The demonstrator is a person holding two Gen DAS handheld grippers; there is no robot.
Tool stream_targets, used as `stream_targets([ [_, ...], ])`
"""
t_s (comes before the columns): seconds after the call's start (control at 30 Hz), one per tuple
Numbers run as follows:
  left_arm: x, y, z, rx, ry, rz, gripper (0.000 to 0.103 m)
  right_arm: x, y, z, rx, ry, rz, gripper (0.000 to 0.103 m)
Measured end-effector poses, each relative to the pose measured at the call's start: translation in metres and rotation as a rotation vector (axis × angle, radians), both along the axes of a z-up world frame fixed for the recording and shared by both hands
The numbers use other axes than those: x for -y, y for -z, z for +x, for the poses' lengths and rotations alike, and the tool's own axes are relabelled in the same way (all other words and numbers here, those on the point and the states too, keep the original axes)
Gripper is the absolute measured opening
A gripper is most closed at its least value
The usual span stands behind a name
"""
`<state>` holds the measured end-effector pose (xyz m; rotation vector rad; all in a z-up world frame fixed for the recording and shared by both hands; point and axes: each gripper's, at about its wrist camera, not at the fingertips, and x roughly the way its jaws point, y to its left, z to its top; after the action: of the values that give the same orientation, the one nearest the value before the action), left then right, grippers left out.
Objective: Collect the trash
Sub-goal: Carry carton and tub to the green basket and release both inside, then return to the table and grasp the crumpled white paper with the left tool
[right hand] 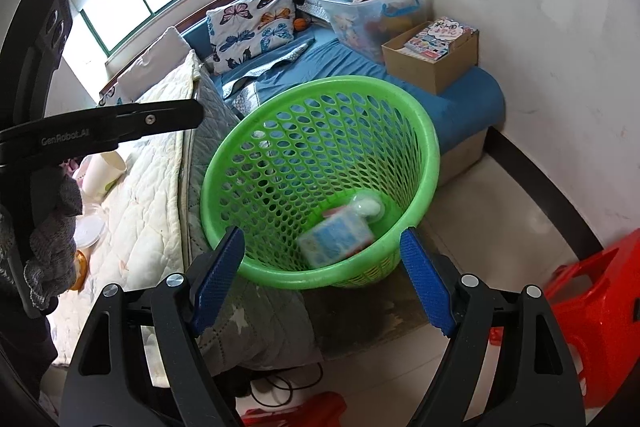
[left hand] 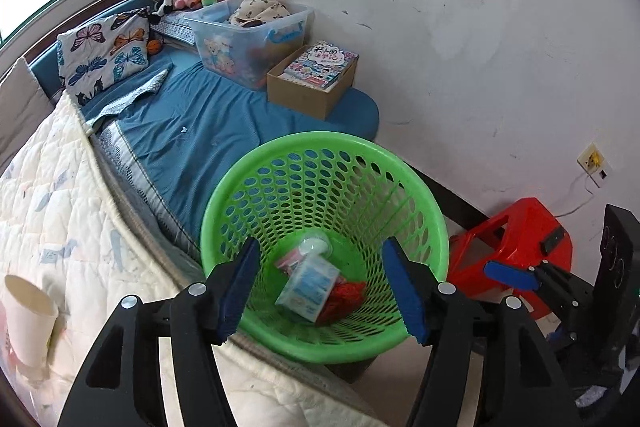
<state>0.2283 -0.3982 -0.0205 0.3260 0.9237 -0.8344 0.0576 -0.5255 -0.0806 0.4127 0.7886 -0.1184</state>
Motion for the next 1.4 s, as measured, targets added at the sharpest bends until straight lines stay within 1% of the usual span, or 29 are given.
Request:
stream_targets([
  [0.13,-0.023,-0.010,-0.004,0.002,-0.022,-0.019,0.061,-0.006,-0.004,-0.003,0.009,-0.016,0.001,0.080],
  [0.23,-0.047,-0.019,-0.009,0.007,-0.042,-0.041,0.061,-0.017,-0.010,-0.004,0.018,-0.039,-0.009,0.080],
  [0.4,-0.097,-0.033,-0.023,0.055,-0.078,-0.059,0.061,-0.038,-0.021,-0.002,0.036,-0.080,-0.017,0.080],
  [0.47,-0.117,-0.037,-0.027,0.063,-0.097,-0.070,0.061,-0.049,-0.024,0.000,0.042,-0.103,-0.022,0.080],
  [0.6,-0.157,-0.043,-0.036,0.106,-0.143,-0.071,0.061,-0.074,-0.031,0.007,0.053,-0.154,-0.031,0.080],
  [0.77,-0.215,-0.047,-0.042,0.151,-0.227,-0.078,0.061,-0.107,-0.037,0.018,0.060,-0.226,-0.045,0.080],
  [1.03,-0.299,-0.046,-0.048,0.167,-0.357,-0.090,0.061,-0.157,-0.040,0.037,0.060,-0.333,-0.048,0.080],
  [1.13,-0.326,-0.042,-0.050,0.156,-0.404,-0.092,0.061,-0.177,-0.038,0.046,0.054,-0.379,-0.040,0.080],
  [1.27,-0.351,-0.033,-0.059,0.138,-0.432,-0.095,0.061,-0.198,-0.036,0.056,0.045,-0.428,-0.038,0.080],
  [1.4,-0.359,-0.020,-0.068,0.111,-0.436,-0.090,0.061,-0.216,-0.035,0.065,0.046,-0.463,-0.039,0.080],
])
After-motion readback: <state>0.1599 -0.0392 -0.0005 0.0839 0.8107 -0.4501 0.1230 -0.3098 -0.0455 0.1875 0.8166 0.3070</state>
